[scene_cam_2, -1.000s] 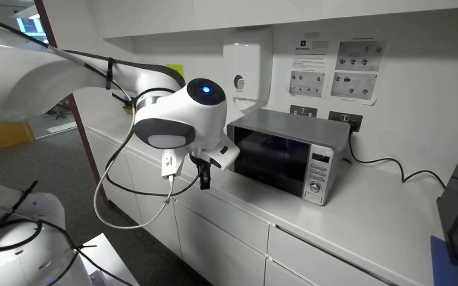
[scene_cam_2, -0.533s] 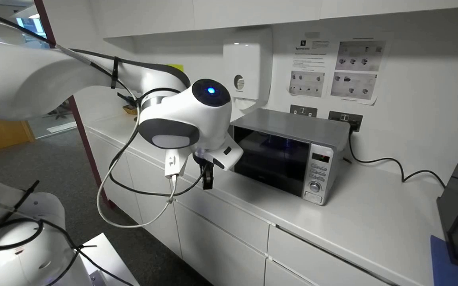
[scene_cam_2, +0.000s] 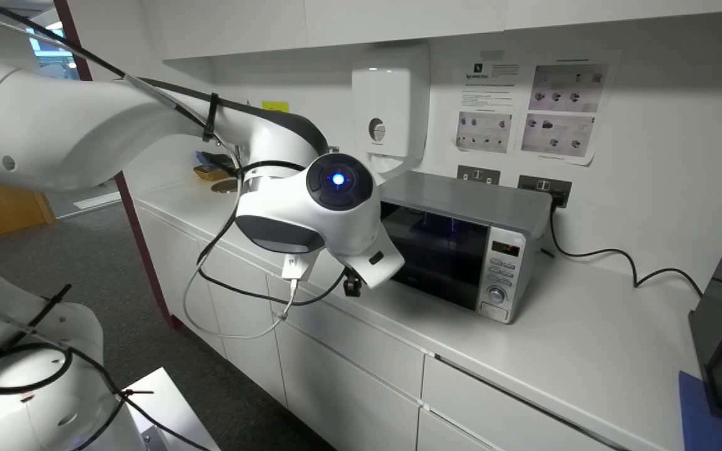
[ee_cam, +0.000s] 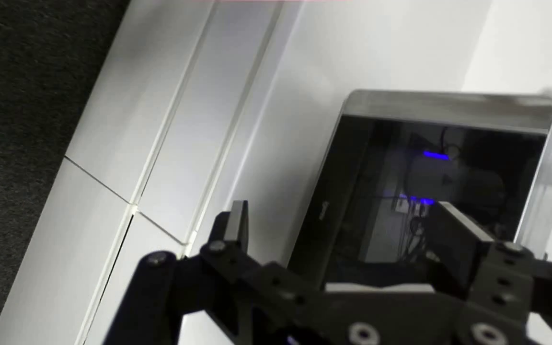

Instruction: Press a button on the right side of the microwave

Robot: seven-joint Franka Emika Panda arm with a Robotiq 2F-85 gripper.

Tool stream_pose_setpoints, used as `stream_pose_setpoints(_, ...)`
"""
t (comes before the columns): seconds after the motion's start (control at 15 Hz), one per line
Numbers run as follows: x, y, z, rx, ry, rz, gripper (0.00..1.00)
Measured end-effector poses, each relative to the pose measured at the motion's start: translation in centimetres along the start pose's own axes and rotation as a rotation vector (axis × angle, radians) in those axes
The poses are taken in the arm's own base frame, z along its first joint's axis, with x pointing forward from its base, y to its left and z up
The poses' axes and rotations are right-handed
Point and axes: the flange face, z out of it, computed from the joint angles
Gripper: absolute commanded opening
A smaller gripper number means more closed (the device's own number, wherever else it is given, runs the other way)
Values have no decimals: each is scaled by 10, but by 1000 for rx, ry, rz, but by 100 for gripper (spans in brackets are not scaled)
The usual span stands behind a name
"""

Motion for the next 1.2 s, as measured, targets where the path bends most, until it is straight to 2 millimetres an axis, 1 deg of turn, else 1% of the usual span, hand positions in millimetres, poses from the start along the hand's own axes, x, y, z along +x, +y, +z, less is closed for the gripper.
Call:
stream_pose_setpoints(0.27, 30, 9, -3, 93, 165, 139, 100)
stream_pose_setpoints(0.47, 49, 12, -11, 162, 300, 241, 100)
stream_pose_setpoints(0.67, 64, 16, -19, 220, 438, 344, 100)
stream_pose_setpoints(0.93, 79, 19, -28, 272, 634, 450, 100)
stream_pose_setpoints(1.2, 87, 25, -10, 189, 627, 426, 100)
